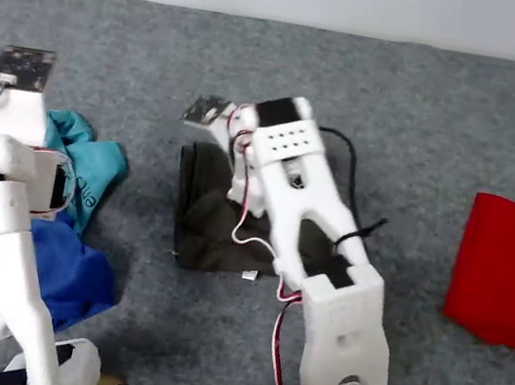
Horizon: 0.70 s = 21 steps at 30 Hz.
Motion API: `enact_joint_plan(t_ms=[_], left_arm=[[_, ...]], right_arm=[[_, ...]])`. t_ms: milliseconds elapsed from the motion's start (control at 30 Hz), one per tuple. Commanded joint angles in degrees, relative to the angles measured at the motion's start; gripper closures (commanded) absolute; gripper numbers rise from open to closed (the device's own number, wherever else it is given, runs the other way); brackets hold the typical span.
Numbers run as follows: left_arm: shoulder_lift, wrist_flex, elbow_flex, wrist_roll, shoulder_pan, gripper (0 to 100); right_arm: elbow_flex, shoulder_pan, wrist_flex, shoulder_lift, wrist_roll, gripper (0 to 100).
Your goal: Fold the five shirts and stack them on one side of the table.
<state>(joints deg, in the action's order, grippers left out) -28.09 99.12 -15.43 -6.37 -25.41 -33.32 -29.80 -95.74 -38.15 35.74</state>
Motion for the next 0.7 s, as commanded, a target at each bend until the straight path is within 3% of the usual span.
enact_joint_plan(t_ms=[0, 167, 333, 667], left_arm=[[-1.67, 0.09, 3.47, -0.26, -8.18, 99], [-1.67, 0.00, 7.78, -0.26, -18.29, 99], [-1.67, 0.00, 9.63, -0.44, -21.71, 99], [-1.67, 0.35, 9.63, -0.26, -21.89, 99]], right_arm=[[-0.26, -5.49, -5.41, 0.57, -1.49, 98.9], [3.34, -11.91, -7.25, 4.00, -2.73, 98.9], [6.77, -15.69, -7.16, 9.63, -2.46, 98.9], [7.82, -8.40, -4.26, 9.10, -1.67, 98.9]])
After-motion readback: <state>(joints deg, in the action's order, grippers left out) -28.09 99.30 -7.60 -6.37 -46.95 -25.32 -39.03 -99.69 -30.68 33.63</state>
